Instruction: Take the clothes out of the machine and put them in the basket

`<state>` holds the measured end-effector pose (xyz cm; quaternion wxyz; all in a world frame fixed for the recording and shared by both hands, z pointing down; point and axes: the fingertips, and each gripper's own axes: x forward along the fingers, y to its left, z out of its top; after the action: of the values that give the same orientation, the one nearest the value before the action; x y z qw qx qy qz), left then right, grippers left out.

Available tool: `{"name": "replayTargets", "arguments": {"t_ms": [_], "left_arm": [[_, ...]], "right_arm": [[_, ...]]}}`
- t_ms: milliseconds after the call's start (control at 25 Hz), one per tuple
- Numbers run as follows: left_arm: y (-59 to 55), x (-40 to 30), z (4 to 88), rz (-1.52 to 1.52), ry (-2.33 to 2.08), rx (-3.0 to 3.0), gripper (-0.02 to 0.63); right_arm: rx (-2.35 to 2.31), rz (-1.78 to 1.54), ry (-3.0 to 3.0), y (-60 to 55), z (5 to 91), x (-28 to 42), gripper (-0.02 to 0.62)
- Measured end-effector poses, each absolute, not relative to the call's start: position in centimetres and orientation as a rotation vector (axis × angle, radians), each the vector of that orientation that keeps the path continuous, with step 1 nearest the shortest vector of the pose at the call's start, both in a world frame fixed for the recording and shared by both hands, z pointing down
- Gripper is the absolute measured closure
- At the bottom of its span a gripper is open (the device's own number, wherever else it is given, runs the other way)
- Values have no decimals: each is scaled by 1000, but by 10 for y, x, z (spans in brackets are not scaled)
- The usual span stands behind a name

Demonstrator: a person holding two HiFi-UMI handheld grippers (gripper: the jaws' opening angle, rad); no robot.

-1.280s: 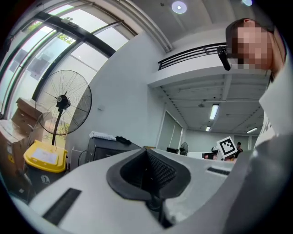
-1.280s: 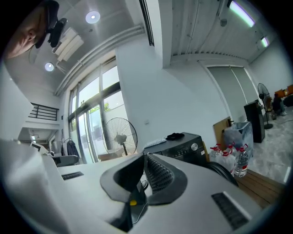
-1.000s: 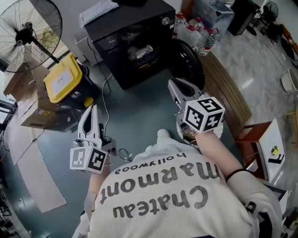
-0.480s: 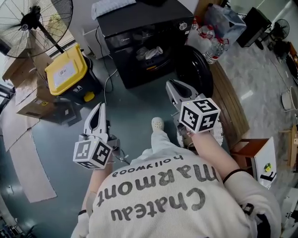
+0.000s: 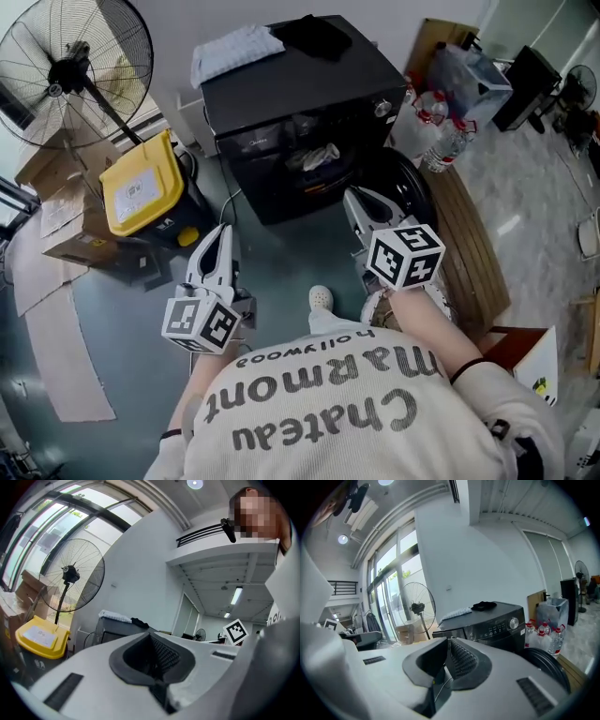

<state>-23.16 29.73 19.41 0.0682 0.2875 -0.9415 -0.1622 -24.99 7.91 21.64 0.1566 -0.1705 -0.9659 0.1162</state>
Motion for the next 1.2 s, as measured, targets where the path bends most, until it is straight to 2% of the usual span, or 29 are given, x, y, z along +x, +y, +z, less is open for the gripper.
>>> {"name": "replayTargets", "arguments": {"t_ms": [320,600,800,1200], "left_arm": [[242,-317,195,-480,-2876,985,598],[213,-367,237,-434,-2820,905,598],[186,-373,272,-454,-2723,991,598],[153,-390,381,-403,-2594,1024,598]], "right_arm": [[-534,311,-2779,32,206,-343,551],[-550,377,-2772,10,235,-397,551],[-611,488,-2755,17,275,-404,551],[-582,520,-2512,44,416,-389,551]]}}
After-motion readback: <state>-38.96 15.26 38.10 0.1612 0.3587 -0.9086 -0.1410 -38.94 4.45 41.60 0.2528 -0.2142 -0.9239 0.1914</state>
